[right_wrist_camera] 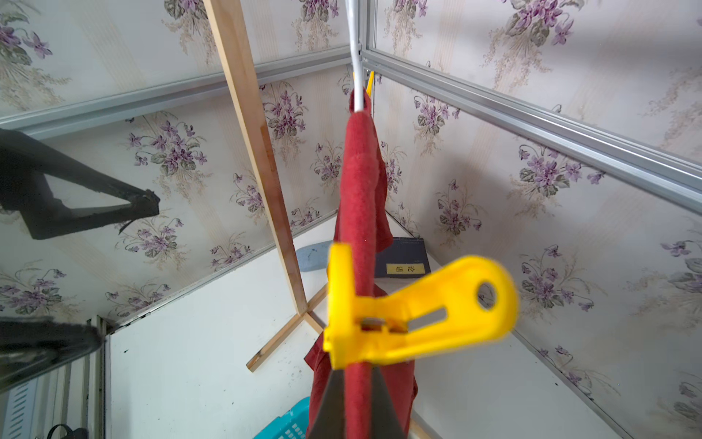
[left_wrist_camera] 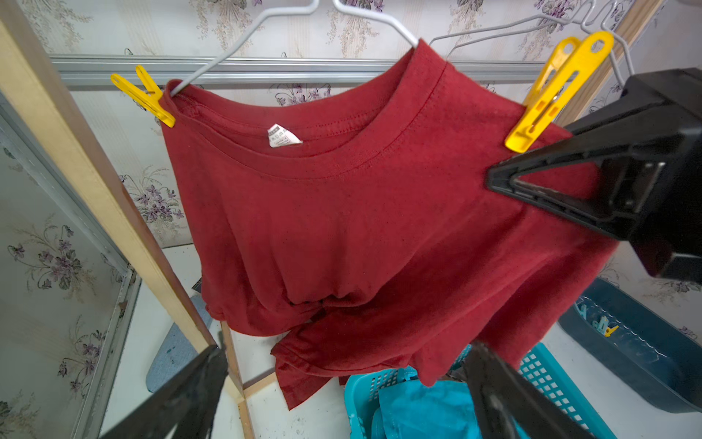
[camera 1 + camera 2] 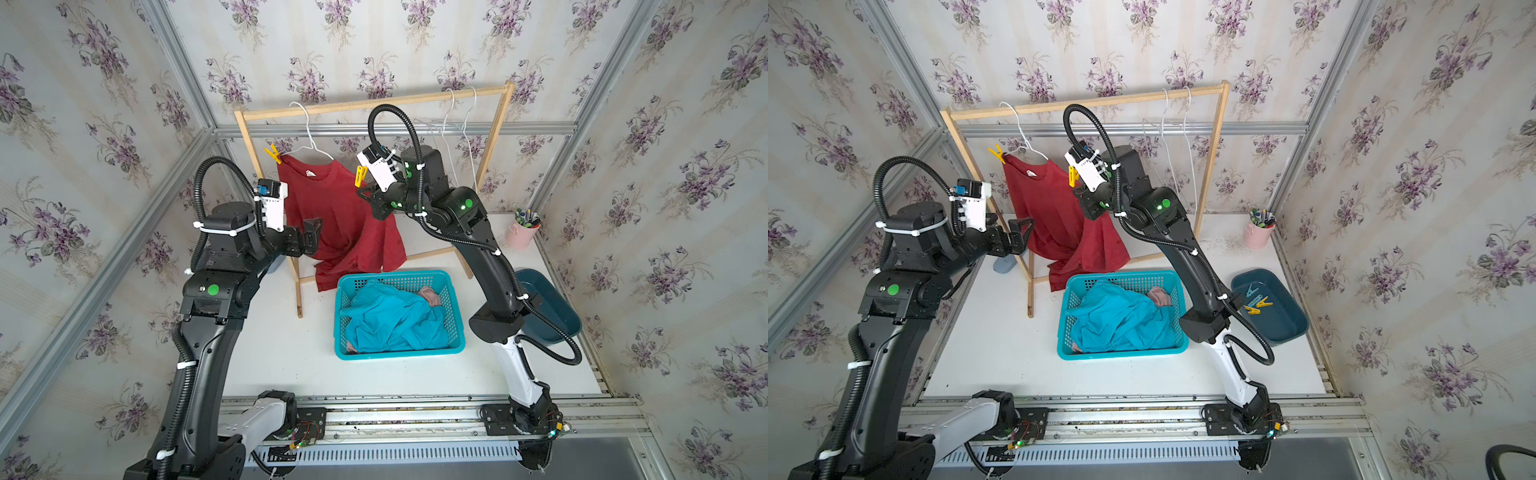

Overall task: Remove the clothespins securing t-shirts to the hanger
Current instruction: Pick up the hanger from the clothes rail.

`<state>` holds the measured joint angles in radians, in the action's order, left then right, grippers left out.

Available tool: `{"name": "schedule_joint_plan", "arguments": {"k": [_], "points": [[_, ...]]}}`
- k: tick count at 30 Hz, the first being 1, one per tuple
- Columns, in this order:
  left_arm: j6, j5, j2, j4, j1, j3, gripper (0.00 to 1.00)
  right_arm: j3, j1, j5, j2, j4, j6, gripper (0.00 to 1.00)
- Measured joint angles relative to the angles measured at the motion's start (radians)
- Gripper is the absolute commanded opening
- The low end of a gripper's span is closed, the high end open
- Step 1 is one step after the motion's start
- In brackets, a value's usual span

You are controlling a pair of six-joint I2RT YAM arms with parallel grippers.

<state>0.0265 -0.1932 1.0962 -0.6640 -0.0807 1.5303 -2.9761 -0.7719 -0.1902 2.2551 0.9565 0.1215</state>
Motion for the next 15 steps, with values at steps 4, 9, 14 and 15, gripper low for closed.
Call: {"name": "schedule_joint_plan", "arguments": {"k": [4,9,14,15], "points": [[0.001,0.000,-0.002,0.000,0.001,0.000,0.99,0.000,0.000,0.019,-0.036,0.031,0.013,0.00],[0.005,0.000,-0.003,0.000,0.001,0.002,0.99,-0.001,0.001,0.025,-0.099,0.043,0.019,0.00],[0.014,-0.007,0.001,0.000,0.001,0.011,0.99,-0.004,0.000,0.034,-0.146,0.043,0.039,0.00],[0.016,-0.009,0.001,0.000,0.001,0.013,0.99,-0.004,0.000,0.034,-0.153,0.043,0.041,0.00]]}}
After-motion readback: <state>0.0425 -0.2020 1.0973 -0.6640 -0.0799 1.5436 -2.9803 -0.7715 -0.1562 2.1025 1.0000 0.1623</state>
